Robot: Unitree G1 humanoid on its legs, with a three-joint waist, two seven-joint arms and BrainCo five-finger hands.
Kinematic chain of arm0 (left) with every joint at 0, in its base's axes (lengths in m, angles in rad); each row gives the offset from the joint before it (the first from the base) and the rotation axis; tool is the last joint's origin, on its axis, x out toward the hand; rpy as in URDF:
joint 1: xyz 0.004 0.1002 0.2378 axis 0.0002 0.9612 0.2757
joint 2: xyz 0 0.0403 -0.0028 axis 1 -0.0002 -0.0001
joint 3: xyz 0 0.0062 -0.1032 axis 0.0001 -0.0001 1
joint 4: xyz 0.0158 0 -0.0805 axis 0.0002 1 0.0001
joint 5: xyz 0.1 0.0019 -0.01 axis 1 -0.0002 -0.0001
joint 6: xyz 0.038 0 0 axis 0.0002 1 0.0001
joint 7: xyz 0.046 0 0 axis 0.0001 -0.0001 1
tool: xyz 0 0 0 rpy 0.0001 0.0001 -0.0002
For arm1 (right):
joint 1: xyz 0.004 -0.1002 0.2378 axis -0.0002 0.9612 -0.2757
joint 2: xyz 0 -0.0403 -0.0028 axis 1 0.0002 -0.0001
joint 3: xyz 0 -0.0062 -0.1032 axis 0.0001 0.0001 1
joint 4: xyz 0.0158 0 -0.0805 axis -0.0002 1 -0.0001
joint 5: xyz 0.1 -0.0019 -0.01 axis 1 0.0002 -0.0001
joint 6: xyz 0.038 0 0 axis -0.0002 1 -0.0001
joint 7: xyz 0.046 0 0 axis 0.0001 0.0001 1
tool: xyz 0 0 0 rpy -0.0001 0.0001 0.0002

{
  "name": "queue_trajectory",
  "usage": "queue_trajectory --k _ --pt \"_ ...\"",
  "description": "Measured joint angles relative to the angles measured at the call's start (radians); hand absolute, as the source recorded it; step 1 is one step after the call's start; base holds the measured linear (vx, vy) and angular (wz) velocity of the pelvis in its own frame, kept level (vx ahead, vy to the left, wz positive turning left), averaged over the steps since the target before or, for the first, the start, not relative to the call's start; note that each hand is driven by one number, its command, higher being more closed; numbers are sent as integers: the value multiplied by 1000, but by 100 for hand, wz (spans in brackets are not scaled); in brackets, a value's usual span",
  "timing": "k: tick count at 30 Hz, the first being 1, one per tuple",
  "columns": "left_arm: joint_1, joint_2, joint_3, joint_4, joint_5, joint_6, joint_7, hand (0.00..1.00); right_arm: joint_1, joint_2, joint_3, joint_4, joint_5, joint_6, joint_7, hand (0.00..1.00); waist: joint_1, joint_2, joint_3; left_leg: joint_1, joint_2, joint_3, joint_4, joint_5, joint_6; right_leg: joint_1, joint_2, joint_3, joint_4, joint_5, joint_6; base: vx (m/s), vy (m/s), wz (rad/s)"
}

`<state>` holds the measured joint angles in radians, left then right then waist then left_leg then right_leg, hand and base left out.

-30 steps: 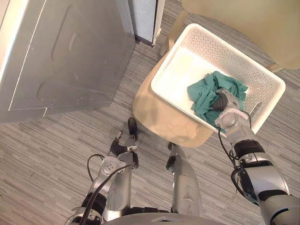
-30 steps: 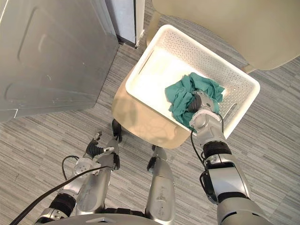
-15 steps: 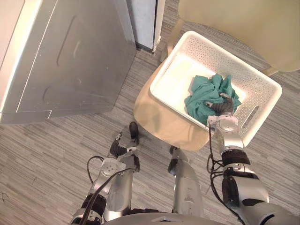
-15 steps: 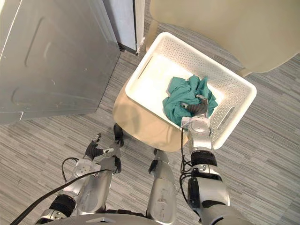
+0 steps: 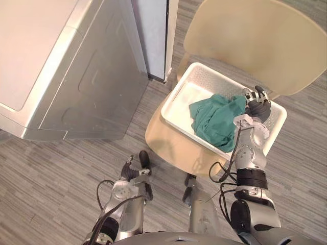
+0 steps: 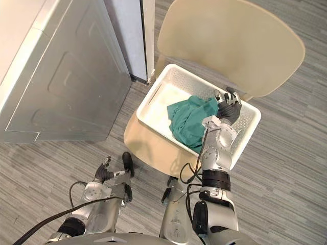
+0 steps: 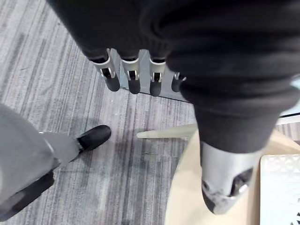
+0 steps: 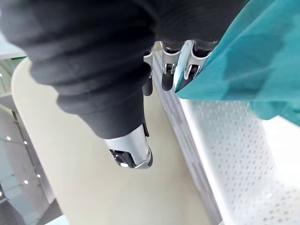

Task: Pick up the laundry basket with both hands and put the clothes into the washing machine.

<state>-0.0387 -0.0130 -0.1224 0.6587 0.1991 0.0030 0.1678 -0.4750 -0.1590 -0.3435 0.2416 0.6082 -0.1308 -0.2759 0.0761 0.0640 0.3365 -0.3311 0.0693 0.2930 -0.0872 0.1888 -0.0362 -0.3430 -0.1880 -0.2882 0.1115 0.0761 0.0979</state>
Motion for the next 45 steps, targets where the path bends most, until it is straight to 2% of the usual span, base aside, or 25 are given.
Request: queue_trajectory --k 4,10,11,13,16,21,23,25,30,37,45 --pt "40 0 24 49 3 9 -1 0 52 18 66 -72 36 -20 5 100 -5 -6 -40 23 1 -6 6 2 4 35 4 -5 -20 0 0 63 -20 3" --pt "72 6 44 81 23 17 -9 0 93 31 67 -71 28 -21 7 100 -17 -15 -68 44 8 -18 0 -2 -2 66 15 -11 -33 1 -1 27 -18 3" --pt "73 7 45 82 28 17 -14 0 101 28 68 -71 -6 -17 10 0 -17 -15 -68 47 10 -18 0 -2 -3 69 18 -9 -36 3 -2 -18 -23 -4" --pt "73 10 44 86 42 17 -23 0 115 16 78 -71 -46 -13 12 0 -19 -16 -68 53 11 -18 0 -2 -3 76 20 -6 -43 4 -3 -7 -18 -5" --pt "73 22 44 99 55 14 -32 0 145 -61 141 -71 -211 17 58 0 -27 -22 -73 52 11 -19 -1 -1 -3 81 26 -1 -65 19 -3 3 -15 -6" --pt "86 56 50 98 91 -8 -67 0 156 -290 285 -71 -481 46 187 0 -43 -31 -79 48 10 -27 -1 1 -1 97 33 -1 -100 36 -4 11 -6 2" --pt "88 76 55 97 114 -21 -88 0 142 -405 347 -64 -682 48 254 0 -48 -36 -81 38 10 -41 -1 7 5 93 36 -6 -104 38 -2 25 -17 7" --pt "88 91 55 98 121 -25 -95 0 116 -444 364 -25 -767 48 289 0 -54 -40 -82 34 8 -49 0 15 11 93 36 -12 -105 39 -1 32 -13 8" --pt "90 112 63 97 126 -26 -115 0 66 -491 397 60 -930 54 333 0 -55 -44 -83 32 -8 -55 6 17 14 92 32 -13 -108 46 5 28 4 3" --pt "95 129 74 76 144 -26 -119 0 -46 -542 515 200 -1210 67 340 0 -49 -47 -80 1 -12 -51 -1 24 25 57 25 -4 -109 56 -2 -9 0 -2" --pt "106 131 69 20 154 -25 -116 0 -125 -565 570 294 -1322 97 323 0 -42 -46 -53 -35 -10 -52 -1 29 20 20 21 -2 -106 63 -8 -3 1 -1"
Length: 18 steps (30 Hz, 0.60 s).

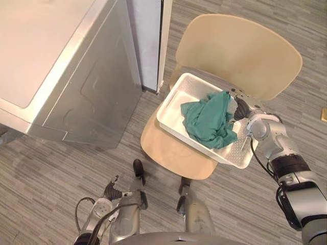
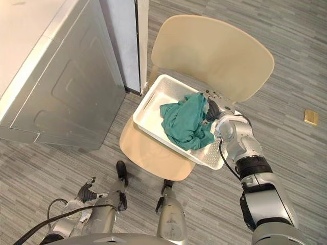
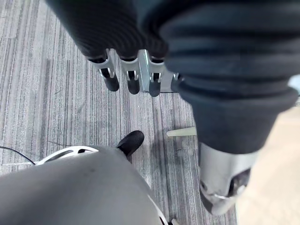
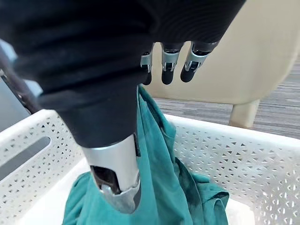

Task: Pick up the laundry basket with both hands and put the clothes into the washing machine.

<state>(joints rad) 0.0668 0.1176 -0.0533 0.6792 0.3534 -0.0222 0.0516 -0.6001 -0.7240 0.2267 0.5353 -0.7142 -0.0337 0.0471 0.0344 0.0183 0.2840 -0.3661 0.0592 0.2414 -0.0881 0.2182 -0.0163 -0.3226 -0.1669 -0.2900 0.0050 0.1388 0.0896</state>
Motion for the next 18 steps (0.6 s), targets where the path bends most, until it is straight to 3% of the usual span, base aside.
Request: queue_trajectory --k 4,18 --pt "0 0 -9 -36 -8 0 2 0 -5 1 12 36 -1 2 -4 0 18 0 22 -10 0 -1 0 3 3 -8 0 -1 -1 5 -3 8 2 0" --pt "1 -21 -10 -113 -47 1 36 0 -41 50 39 71 0 20 -29 0 29 1 74 -67 -2 -23 1 11 8 -49 0 -23 -6 13 6 33 6 3"
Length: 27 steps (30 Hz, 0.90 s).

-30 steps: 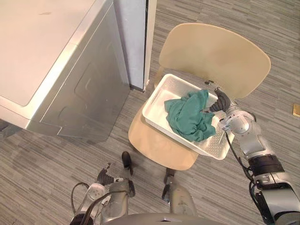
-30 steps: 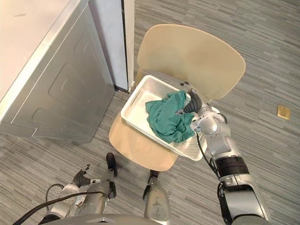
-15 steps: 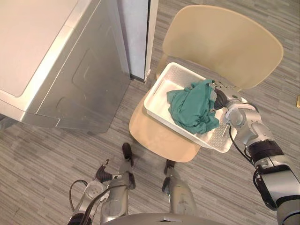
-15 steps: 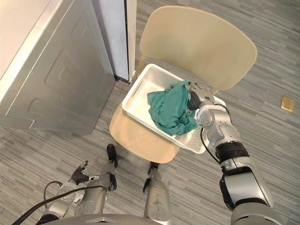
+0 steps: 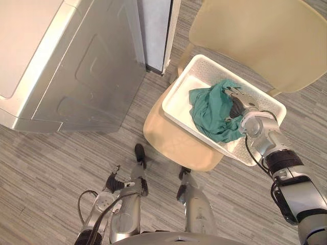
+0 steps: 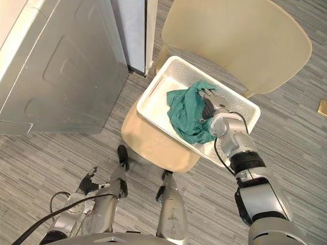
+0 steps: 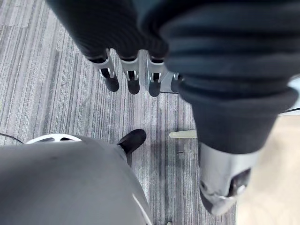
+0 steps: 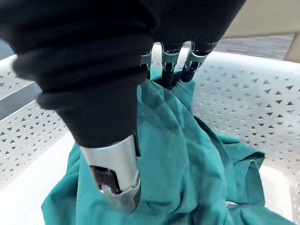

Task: Pick up the laundry basket with both hands and put the clothes into the washing machine.

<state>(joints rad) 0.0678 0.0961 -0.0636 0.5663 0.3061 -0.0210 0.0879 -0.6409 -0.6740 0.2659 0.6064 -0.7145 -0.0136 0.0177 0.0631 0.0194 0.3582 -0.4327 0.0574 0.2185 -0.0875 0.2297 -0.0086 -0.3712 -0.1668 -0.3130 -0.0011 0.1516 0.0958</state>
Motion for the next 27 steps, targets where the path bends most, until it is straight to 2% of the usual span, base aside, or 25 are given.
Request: queue_trajectory --k 12,16,27 --pt "-6 -20 5 -100 -30 2 38 0 3 1 0 41 -39 25 -8 0 22 0 47 -57 0 -6 1 2 -1 -53 -2 -9 5 0 0 27 1 1" --pt "-7 -30 5 -139 -30 2 41 0 9 1 -9 40 -39 39 -7 0 26 0 50 -69 1 -6 6 6 -1 -73 -6 -17 32 -17 -2 59 -10 3" --pt "-18 -79 22 -169 -51 3 59 0 36 82 -85 41 -29 66 -29 0 40 0 50 -91 10 2 6 1 -10 -122 -11 -21 95 -50 -6 43 -7 0"
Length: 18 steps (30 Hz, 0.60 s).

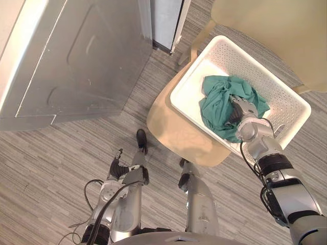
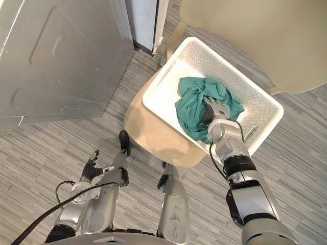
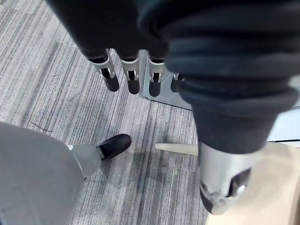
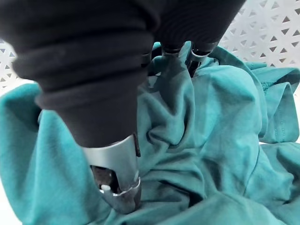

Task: Pick up the laundry basket with both hands and put the clothes into the washing machine.

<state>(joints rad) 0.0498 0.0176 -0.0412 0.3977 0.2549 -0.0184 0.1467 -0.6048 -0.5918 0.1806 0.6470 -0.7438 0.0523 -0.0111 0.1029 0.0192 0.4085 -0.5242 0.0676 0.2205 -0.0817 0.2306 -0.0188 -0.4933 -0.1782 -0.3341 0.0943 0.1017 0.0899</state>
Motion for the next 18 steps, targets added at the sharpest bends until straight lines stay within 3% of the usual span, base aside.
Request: queue_trajectory --k 5,6,18 --pt "0 -2 2 -34 -15 3 3 0 11 27 -1 4 0 2 0 0 1 0 0 0 0 1 0 0 0 0 -1 -1 1 0 0 41 1 1" --pt "-2 -2 2 -38 -15 3 3 0 11 33 -1 4 0 2 -1 100 1 0 0 0 0 1 0 0 0 0 -1 -1 1 0 0 42 -1 0" --pt "-3 -16 3 -38 -16 8 5 0 14 44 7 -2 0 -1 -11 100 3 -1 -1 3 6 4 0 0 0 3 4 -1 1 0 0 40 -7 -1"
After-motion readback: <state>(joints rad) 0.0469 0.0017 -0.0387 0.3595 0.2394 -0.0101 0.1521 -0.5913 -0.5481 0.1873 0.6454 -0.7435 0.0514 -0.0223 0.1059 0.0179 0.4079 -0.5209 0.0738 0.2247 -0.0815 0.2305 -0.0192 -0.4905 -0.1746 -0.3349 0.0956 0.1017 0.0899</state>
